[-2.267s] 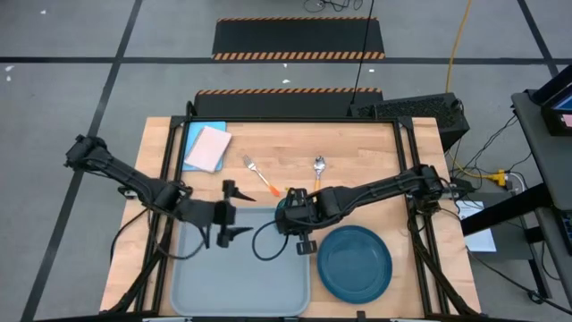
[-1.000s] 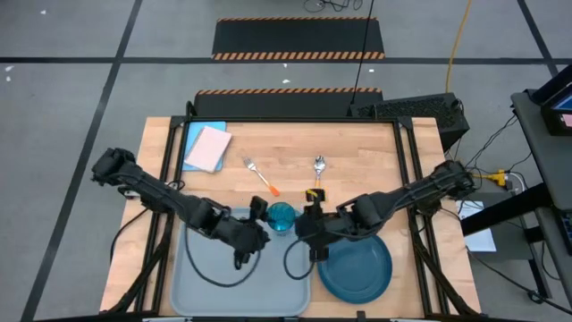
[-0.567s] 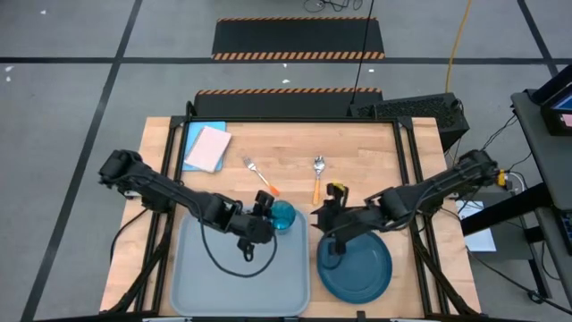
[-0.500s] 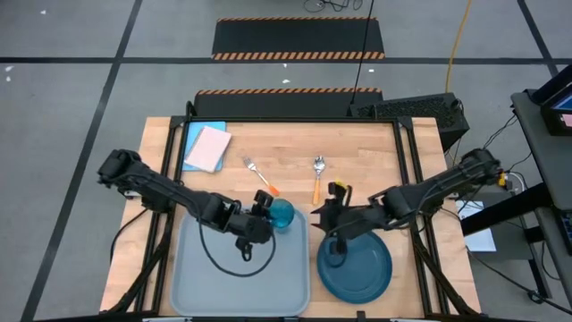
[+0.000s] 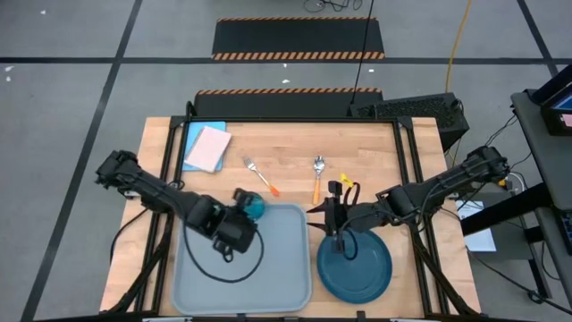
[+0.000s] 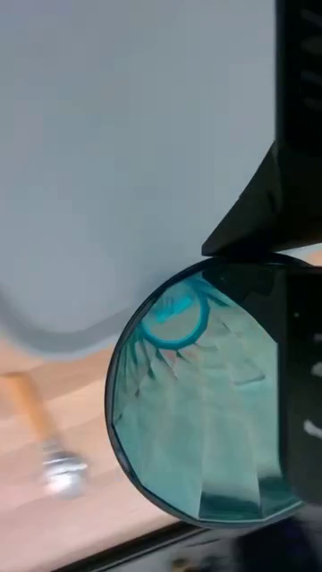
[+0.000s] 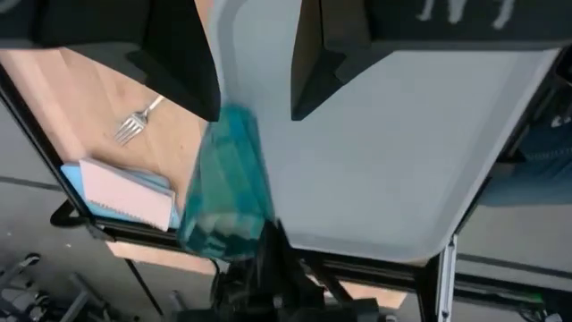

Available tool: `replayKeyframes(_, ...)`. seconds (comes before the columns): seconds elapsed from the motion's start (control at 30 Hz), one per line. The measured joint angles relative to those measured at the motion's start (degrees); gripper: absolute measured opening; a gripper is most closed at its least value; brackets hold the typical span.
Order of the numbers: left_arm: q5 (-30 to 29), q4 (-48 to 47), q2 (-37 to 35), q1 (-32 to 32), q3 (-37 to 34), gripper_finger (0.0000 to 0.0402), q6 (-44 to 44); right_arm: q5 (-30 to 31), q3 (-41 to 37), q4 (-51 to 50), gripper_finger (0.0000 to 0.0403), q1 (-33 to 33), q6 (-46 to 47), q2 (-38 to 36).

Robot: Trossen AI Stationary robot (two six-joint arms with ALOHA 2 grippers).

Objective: Pick and place plate/cup/fork/spoon on tray
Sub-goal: Put the blue cup on the gray tray

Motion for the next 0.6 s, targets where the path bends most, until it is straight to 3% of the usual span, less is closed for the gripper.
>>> replayKeyframes(0.23, 4.02, -16.05, -2.80, -6.95, 1.51, 0.0008, -19.05, 0.02, -0.31, 2.12, 0.0130, -0.11, 3.48, 0.11)
replayKeyframes(0.43, 4.38, -16.96, -7.97, -14.63, -0.06, 0.0014, -31.36, 0.15, -0.33, 3.15, 0.0130, 0.30, 7.44, 1.75)
replayKeyframes(0.6, 4.94, -17.12, -11.41, -18.79, -6.65, 0.0008, -38.98, -0.02, -0.31, 6.77, 0.0130, 1.09, 9.30, 4.61)
